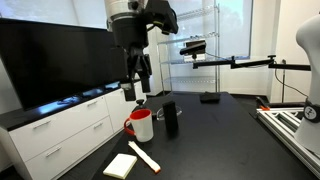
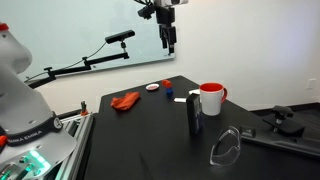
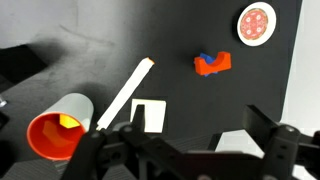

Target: Put the orange block on the table

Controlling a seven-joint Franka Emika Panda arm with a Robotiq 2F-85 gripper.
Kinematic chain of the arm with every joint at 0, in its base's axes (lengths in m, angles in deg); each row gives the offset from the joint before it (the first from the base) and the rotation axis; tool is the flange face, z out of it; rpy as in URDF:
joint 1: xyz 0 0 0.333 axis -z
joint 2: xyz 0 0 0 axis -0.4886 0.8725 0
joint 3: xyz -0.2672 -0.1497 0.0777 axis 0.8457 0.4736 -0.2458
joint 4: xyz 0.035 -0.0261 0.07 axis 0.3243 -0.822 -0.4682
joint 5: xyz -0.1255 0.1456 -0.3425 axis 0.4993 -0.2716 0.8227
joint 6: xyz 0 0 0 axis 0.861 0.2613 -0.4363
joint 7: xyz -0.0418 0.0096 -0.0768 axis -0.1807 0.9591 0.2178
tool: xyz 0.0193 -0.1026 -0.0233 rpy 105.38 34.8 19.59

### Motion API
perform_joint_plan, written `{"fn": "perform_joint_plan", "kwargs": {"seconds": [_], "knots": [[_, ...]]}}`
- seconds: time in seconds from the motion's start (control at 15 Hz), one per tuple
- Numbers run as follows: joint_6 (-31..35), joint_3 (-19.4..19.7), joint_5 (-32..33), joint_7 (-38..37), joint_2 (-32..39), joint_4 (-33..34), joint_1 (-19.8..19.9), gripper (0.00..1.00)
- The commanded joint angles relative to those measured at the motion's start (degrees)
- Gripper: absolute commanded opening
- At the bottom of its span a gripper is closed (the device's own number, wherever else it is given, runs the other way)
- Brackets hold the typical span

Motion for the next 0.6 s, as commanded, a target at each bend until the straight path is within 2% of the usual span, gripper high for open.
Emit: {"fn": "perform_joint_plan", "kwargs": {"seconds": [0.0,0.53], "knots": [[-4.24,0.08,-0.91,2.49,2.35,3.82,-0.78,1.00],[3.74,-0.74,3.51,2.88,6.80,2.57,-2.22,1.00]]}}
